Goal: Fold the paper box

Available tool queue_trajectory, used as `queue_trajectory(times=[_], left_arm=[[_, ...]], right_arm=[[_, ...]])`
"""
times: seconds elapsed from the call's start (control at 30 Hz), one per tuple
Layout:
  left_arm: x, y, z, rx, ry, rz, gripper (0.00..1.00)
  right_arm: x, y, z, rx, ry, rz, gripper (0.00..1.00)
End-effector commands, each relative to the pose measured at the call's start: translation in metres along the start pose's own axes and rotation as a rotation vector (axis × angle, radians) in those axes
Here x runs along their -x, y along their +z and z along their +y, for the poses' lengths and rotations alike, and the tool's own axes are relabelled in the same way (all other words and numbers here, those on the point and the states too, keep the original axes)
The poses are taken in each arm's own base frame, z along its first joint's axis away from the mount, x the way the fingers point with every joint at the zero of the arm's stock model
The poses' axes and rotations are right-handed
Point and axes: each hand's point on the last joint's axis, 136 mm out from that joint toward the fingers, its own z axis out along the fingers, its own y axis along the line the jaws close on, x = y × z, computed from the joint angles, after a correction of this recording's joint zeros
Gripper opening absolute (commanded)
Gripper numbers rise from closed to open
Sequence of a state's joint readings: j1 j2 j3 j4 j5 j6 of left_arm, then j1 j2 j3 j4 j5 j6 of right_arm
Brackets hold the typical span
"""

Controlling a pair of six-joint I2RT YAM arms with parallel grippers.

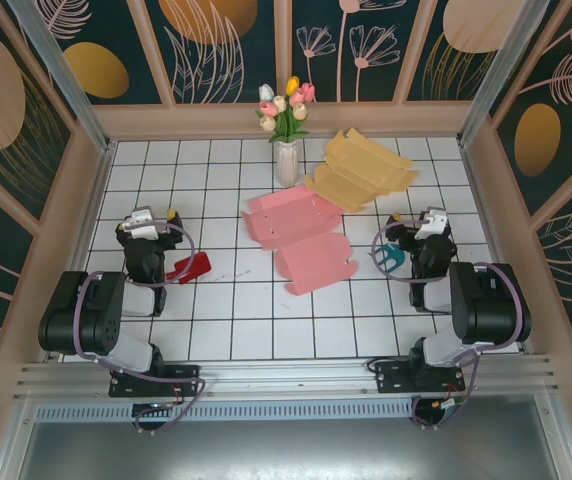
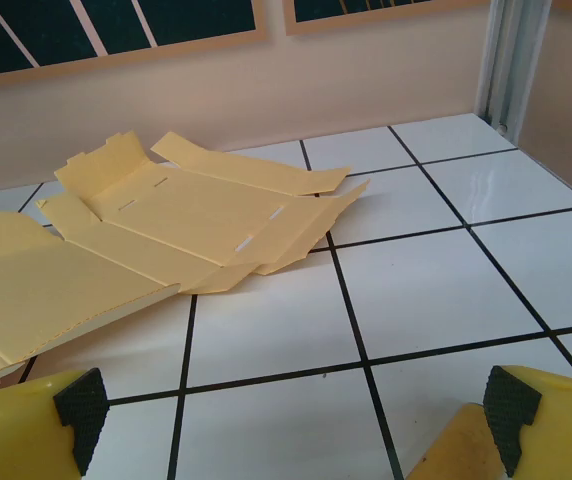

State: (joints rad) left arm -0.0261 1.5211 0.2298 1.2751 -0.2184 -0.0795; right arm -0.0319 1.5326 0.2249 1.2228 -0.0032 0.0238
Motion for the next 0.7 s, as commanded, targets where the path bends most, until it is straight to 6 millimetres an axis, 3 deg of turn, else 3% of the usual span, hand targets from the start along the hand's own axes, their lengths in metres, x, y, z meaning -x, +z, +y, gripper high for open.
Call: queue_trajectory(times=[0.0, 0.67], left_arm=[[0.0041, -0.0016, 0.001, 0.004, -0.011, -0.021, 0.99], [0.0035, -0.0005, -0.0001, -0.001, -0.012, -0.017, 0.99]], right_arm=[[0.0051, 0.0033, 0.0043, 0.027, -0.011, -0.014, 0.99], [0.0051, 0.0031, 0.0038, 0.038, -0.004, -0.013, 0.99]])
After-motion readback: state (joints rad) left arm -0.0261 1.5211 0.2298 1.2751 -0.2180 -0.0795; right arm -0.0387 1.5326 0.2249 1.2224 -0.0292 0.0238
